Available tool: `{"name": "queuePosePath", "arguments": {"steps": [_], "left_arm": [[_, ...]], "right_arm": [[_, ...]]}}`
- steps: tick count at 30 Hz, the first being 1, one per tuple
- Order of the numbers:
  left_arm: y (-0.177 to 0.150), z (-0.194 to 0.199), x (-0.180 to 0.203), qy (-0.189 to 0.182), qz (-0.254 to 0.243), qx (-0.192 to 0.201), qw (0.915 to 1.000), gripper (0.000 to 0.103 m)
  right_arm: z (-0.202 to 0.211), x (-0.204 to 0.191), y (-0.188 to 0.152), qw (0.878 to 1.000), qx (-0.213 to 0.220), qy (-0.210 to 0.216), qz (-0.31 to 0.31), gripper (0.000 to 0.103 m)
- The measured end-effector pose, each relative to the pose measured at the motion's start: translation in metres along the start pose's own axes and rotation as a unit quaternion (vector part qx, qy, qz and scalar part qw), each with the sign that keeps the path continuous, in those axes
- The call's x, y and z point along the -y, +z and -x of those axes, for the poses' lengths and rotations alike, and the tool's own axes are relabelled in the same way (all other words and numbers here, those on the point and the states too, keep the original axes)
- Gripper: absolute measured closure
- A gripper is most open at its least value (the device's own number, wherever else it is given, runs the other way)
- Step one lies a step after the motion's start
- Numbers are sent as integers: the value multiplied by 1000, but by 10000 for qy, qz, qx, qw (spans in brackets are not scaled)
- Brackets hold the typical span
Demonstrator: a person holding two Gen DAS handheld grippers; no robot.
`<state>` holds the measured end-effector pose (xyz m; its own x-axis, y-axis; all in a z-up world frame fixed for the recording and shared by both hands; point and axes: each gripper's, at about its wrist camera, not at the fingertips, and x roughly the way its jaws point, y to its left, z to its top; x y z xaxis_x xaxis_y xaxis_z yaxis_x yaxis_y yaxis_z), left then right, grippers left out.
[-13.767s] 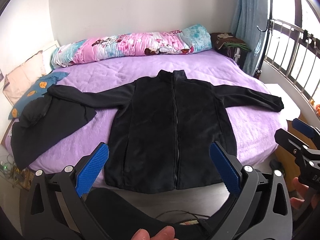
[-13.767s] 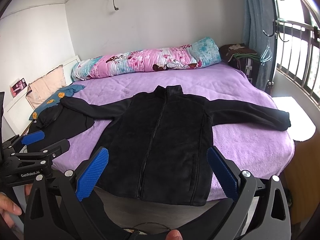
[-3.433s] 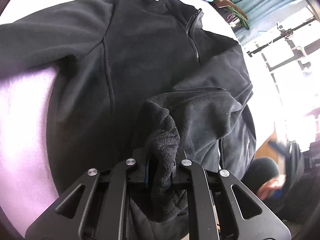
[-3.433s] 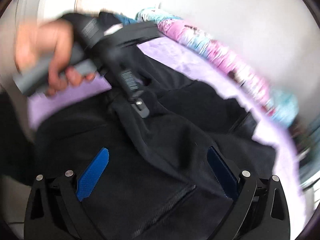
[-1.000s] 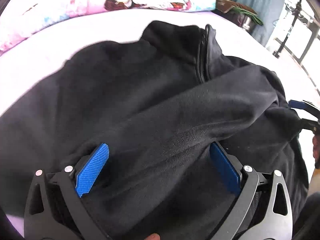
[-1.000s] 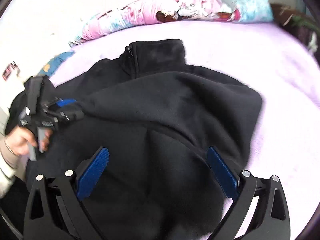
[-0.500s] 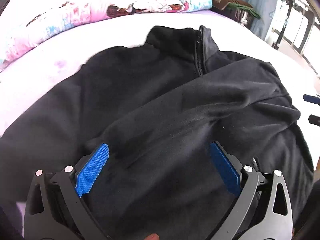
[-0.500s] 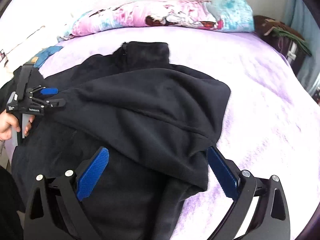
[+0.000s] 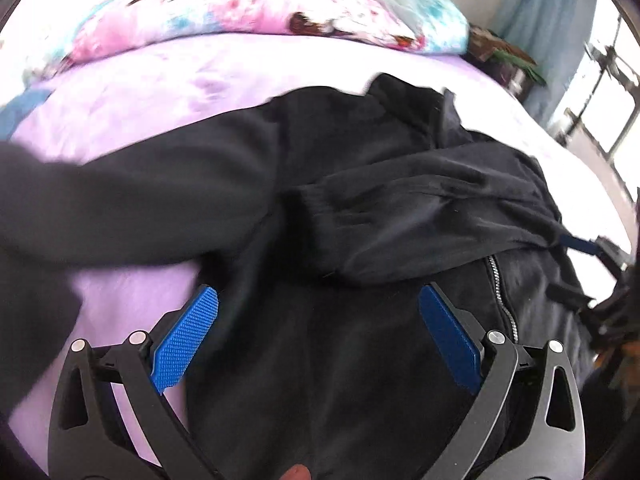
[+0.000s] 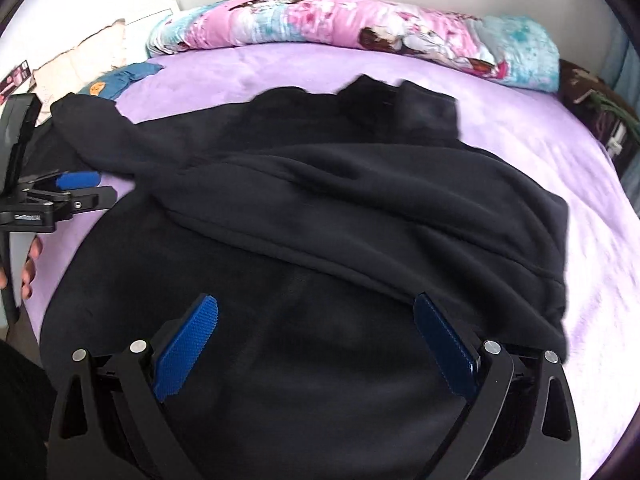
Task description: Fold large clothes
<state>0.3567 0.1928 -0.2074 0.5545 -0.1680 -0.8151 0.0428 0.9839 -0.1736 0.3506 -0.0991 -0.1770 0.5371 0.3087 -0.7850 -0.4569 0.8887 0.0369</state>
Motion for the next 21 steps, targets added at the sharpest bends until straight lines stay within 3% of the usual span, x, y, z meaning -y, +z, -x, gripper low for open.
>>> {"name": "queuePosePath", "arguments": {"steps": [4,9,14,18,21], "left_arm": [[-2,31,-55,6,640,140,9978,6],[7,79,-151,298,1355,429,9894,6],[29,123,-261,578,2242,626,9708,6],[39,135,-322,505,2739,812,9570,6],[40,130,-362,477,3109,717,9465,6]], "right_arm": [[-13,-46,23,9994,140,165,253,6],[-34,-93,62,9971,350,192,648,6],[-71,-126,97,9937,400,214,1027,6],[-95,-138,117,9932,421,234,1056,6],[-105,-143,128,9927,563,112,1063,6]]}}
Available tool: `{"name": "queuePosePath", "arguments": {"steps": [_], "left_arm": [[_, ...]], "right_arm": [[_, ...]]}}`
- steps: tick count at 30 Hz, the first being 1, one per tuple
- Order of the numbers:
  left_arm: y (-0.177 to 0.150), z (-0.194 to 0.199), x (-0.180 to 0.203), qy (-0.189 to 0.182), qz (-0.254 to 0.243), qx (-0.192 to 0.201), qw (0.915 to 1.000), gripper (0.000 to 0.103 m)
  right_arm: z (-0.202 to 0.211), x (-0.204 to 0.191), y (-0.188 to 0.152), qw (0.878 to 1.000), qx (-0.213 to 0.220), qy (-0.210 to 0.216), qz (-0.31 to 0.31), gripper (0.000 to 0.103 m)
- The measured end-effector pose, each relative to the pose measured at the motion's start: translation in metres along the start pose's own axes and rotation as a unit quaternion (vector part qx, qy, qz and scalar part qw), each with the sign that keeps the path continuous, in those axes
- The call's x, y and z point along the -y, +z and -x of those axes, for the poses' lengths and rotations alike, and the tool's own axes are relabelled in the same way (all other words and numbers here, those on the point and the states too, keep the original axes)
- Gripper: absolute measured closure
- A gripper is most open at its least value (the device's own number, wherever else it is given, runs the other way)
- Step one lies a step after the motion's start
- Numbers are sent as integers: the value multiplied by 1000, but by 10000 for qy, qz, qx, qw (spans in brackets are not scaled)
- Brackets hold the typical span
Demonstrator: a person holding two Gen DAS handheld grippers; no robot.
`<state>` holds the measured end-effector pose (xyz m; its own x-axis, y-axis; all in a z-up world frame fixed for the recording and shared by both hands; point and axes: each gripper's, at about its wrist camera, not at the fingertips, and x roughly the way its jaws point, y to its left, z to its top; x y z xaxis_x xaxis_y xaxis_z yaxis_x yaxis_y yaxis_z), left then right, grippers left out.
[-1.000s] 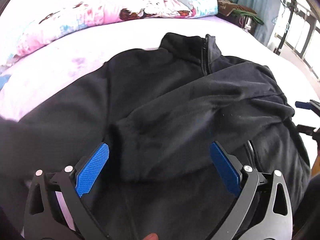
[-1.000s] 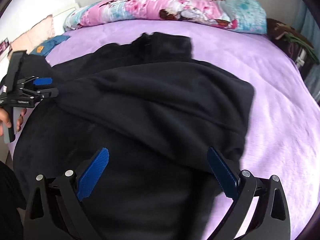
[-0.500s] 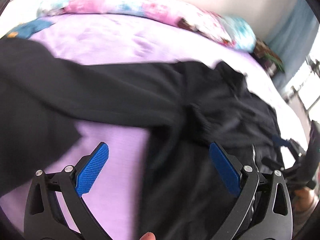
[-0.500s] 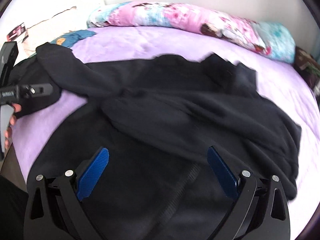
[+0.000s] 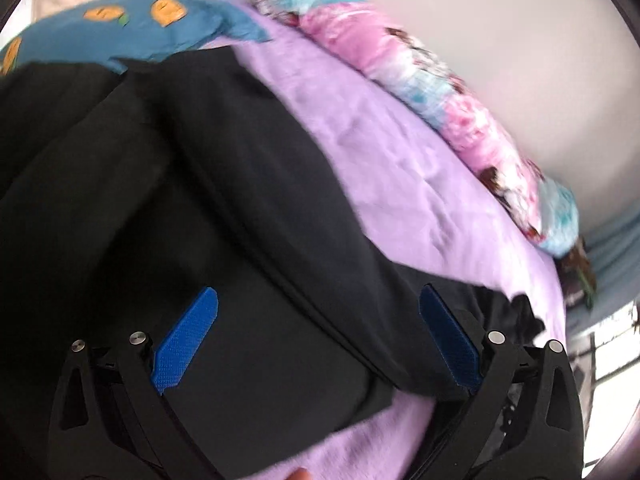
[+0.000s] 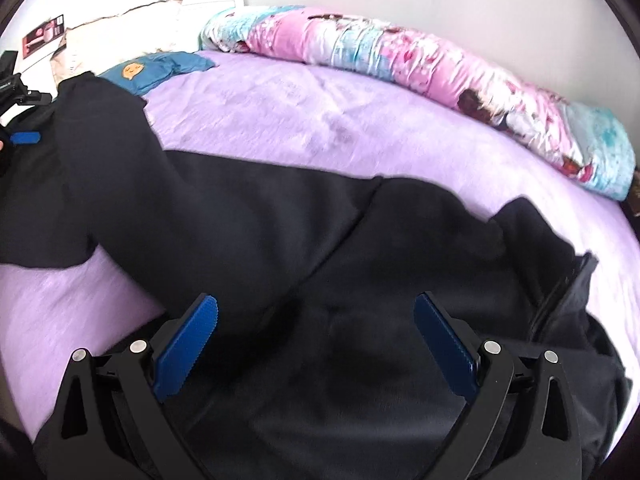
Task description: Fold large clothes
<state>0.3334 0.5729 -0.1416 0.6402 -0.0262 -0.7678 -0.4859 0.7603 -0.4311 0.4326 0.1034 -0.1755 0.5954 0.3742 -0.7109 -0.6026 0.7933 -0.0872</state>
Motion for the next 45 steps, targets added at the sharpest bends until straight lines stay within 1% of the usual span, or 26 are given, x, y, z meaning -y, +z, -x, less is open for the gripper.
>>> {"name": "queuePosePath", "arguments": {"steps": [2,4,6,7,12,14,15,16,19,20,21,22,24,25,26,27,28,29,31,32,33,35,38,41,42,45], "left_arm": [[15,-4,-21,-178,238,44,9995,6],[26,-7,-34,-297,381,83,9988,6],[36,-10,-41,-428,490,84,9978,6],[43,-12,-42,-477,533,146,9973,6],[73,-22,-41,-406,564,342,9970,6],[80,-28,-42,-339,564,315,9973,6],[82,-29,-44,-337,614,344,9970,6],[83,-29,-50,-427,732,416,9955,7],[87,-24,-62,-578,1022,655,9909,15],[87,-23,-64,-573,1058,714,9902,22],[87,-22,-66,-519,1061,741,9902,32],[87,-24,-66,-394,982,687,9920,38],[87,-30,-67,-173,858,563,9946,72],[85,-31,-70,-111,856,569,9946,77],[84,-33,-71,-127,844,570,9947,81],[83,-35,-71,-155,790,580,9951,88],[81,-36,-70,-133,758,601,9952,89],[81,-37,-69,-129,749,636,9951,92],[80,-35,-66,-201,760,732,9942,94],[79,-34,-64,-200,742,754,9942,95],[79,-33,-63,-186,728,756,9943,96],[79,-28,-57,-208,681,810,9942,96],[82,-14,-41,-352,437,1011,9933,96],[82,6,-16,-654,113,1276,9896,96],[82,11,-8,-678,20,1307,9891,96],[82,33,28,-947,-243,1390,9855,96]], "right_arm": [[-7,-2,5,9999,72,-53,65,6],[-19,-3,10,9999,37,-83,77,6],[-29,-3,15,9999,11,-109,17,6],[-32,-2,18,9999,26,-137,-35,6],[-45,3,24,9991,111,-350,-194,6],[-54,3,24,9983,15,-550,-174,6],[-56,5,23,9983,-9,-561,-180,6],[-58,6,23,9982,-12,-562,-223,6],[-54,14,22,9972,24,-644,-367,7],[-49,19,22,9965,58,-685,-468,7],[-45,23,22,9958,89,-704,-574,7],[-39,28,23,9941,97,-860,-655,7],[-37,34,23,9915,42,-1117,-662,7],[-38,36,22,9897,-4,-1296,-606,7],[-42,36,22,9882,-103,-1438,-520,7],[-45,37,22,9890,-170,-1377,-509,7],[-47,37,22,9889,-224,-1384,-494,7],[-55,35,22,9888,-399,-1381,-412,7],[-70,30,19,9902,-615,-1216,-289,7],[-83,24,14,9892,-808,-1219,-123,7],[-93,19,9,9879,-906,-1262,34,7],[-99,22,4,9891,-861,-1190,-67,6],[-108,39,1,9910,-999,-762,-472,6],[-111,38,2,9909,-1020,-789,-382,5],[-111,37,2,9907,-1034,-800,-369,5],[-114,39,4,9902,-1115,-754,-376,5]]}}
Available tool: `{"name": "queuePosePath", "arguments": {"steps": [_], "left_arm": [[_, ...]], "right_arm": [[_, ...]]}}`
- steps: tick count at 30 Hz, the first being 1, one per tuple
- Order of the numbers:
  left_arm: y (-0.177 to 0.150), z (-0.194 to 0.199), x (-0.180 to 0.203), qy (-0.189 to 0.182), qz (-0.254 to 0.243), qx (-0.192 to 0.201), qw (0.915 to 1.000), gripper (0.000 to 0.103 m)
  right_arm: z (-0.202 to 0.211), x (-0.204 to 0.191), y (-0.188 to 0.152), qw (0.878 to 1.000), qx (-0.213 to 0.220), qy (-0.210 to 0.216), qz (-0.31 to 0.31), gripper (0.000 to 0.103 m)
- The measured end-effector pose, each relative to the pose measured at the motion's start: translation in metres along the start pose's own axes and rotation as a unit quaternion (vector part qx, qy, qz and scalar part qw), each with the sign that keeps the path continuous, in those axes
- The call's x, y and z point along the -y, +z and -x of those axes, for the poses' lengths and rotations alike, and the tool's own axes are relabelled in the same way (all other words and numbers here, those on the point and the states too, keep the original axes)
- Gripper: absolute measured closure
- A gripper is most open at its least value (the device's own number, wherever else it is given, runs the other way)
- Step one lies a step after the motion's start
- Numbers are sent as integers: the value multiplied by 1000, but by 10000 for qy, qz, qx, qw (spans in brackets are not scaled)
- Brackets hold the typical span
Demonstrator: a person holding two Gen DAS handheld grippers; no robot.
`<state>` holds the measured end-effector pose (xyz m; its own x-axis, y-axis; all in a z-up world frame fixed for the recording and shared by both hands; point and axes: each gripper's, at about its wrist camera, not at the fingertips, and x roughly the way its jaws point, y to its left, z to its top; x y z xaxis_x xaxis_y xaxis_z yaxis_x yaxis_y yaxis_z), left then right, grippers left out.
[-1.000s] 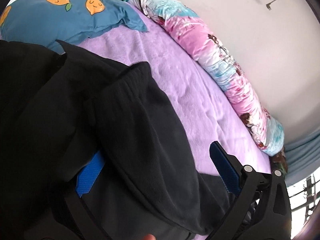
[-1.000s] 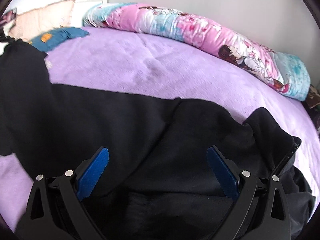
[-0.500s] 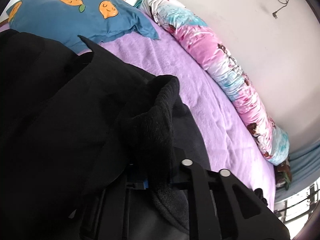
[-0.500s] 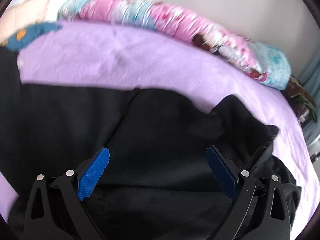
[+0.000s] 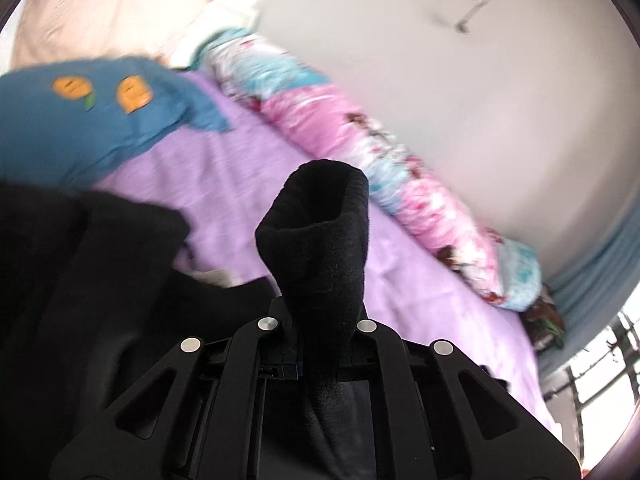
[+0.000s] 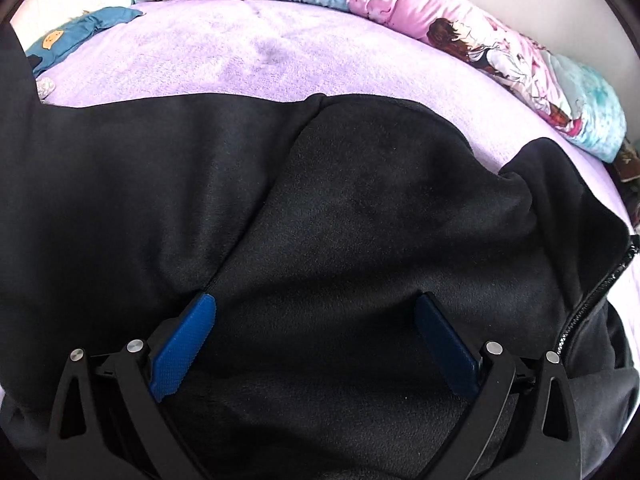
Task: Fold large clothes
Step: 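Lift the left gripper holding the sleeve cuff above the bed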
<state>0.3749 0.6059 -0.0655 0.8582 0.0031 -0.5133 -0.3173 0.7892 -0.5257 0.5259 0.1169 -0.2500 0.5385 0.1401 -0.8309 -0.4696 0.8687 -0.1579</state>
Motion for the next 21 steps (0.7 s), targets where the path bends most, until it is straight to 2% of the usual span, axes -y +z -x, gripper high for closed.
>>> {"name": "queuePosePath", "arguments": {"steps": [3,8,10,13,15,16,21], "left_arm": [[4,18,50,-329,-362,84,9988,96],[-1,49,148,-944,-935,205,9909,96],[-9,62,184,-1190,-1084,200,9868,96],[-20,75,231,-1529,-1234,203,9803,96],[-29,78,264,-1696,-1419,160,9751,96],[-35,78,282,-1740,-1553,131,9723,96],[-73,65,348,-2108,-1818,-174,9603,96]], "right_arm": [[-4,0,6,9998,-142,70,74,5],[-13,-1,15,9988,-418,109,230,5],[-11,5,15,9987,-417,281,113,5],[11,25,12,9979,-64,636,-94,6],[42,57,1,9906,404,1048,-781,6],[52,68,-6,9875,502,1151,-956,6],[109,119,-67,9908,649,712,-946,6]]}}
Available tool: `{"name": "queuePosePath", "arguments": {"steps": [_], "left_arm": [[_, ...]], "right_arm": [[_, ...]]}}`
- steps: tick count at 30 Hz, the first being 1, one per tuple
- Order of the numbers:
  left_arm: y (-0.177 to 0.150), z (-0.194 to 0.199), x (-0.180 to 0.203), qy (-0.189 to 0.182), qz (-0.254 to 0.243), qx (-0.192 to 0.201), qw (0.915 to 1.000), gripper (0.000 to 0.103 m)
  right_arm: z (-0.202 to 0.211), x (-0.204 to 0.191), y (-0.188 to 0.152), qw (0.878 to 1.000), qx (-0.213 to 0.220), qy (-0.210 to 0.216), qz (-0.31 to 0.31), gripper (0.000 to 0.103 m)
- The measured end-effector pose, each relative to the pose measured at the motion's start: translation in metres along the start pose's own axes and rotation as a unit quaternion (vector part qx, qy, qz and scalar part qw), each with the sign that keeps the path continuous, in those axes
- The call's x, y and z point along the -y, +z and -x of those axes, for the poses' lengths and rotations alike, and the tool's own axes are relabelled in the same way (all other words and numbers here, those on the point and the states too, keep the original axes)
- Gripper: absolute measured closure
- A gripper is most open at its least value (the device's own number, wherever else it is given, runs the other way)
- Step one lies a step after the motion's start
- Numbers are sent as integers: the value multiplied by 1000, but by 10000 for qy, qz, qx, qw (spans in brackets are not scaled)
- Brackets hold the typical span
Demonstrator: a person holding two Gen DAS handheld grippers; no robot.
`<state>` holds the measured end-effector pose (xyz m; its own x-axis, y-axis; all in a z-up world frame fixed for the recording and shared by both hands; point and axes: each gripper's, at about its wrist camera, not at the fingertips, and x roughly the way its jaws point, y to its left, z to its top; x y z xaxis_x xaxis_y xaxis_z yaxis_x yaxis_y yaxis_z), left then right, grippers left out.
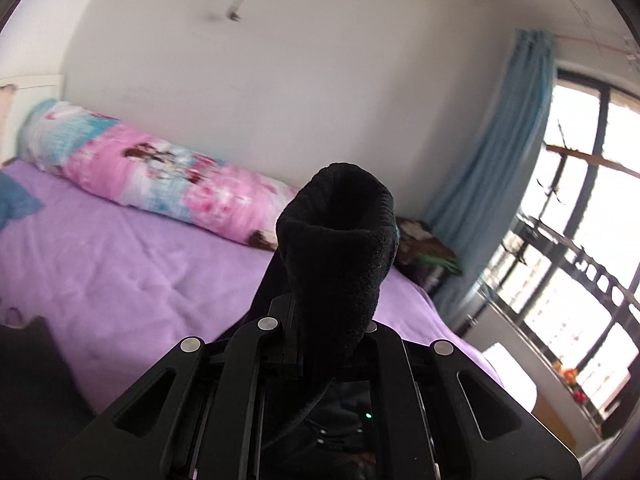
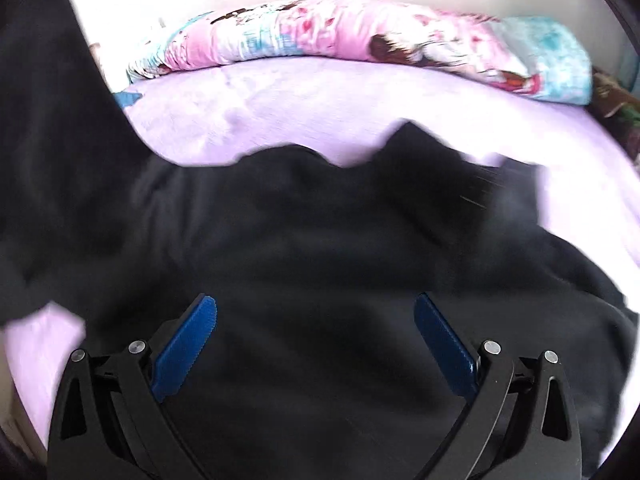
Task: Fold large clothes
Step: 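Lift the left gripper holding the sleeve cuff above the bed, then lower the sleeve onto the jacket and open the left gripper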
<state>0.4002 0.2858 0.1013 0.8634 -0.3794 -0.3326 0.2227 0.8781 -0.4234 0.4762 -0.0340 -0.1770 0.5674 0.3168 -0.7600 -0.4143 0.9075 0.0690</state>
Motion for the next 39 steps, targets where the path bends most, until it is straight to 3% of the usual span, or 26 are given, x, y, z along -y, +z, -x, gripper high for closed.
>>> {"name": "queuePosePath", "arguments": {"steps": [5,8,12,17,20,23,26,28,32,35,39], "left_arm": [[-38,-58,74,-135,-578,-620,9963,96],[-76,-101,109,-268,-646,-972,9928,96],[-132,-162,156,-398,-725,-1349,9874,96],[-230,-236,193,-202,-723,-1880,9793,95],[-297,-278,207,155,-916,-2213,9708,95],[-343,-301,208,425,-1005,-2248,9683,94],[-381,-315,205,632,-985,-2260,9671,81],[-395,-316,204,770,-1038,-2331,9638,41],[-410,-315,213,648,-1350,-2397,9592,6],[-411,-312,231,366,-1673,-2560,9514,6],[-403,-277,242,-3,-2101,-2384,9482,6]], "right_arm": [[49,63,-50,9985,9,-537,58,6],[72,108,-78,9964,108,-726,-419,6],[96,165,-100,9896,261,-356,-1367,6],[114,216,-126,9829,288,-545,-1734,6],[119,248,-140,9730,290,-530,-2229,6],[129,264,-145,9693,381,-588,-2358,6],[135,270,-144,9679,436,-590,-2405,6],[137,271,-143,9680,494,-540,-2401,6],[135,276,-141,9691,441,-648,-2340,6],[139,280,-142,9645,565,-594,-2508,6],[144,276,-137,9647,784,-295,-2497,6]]}}
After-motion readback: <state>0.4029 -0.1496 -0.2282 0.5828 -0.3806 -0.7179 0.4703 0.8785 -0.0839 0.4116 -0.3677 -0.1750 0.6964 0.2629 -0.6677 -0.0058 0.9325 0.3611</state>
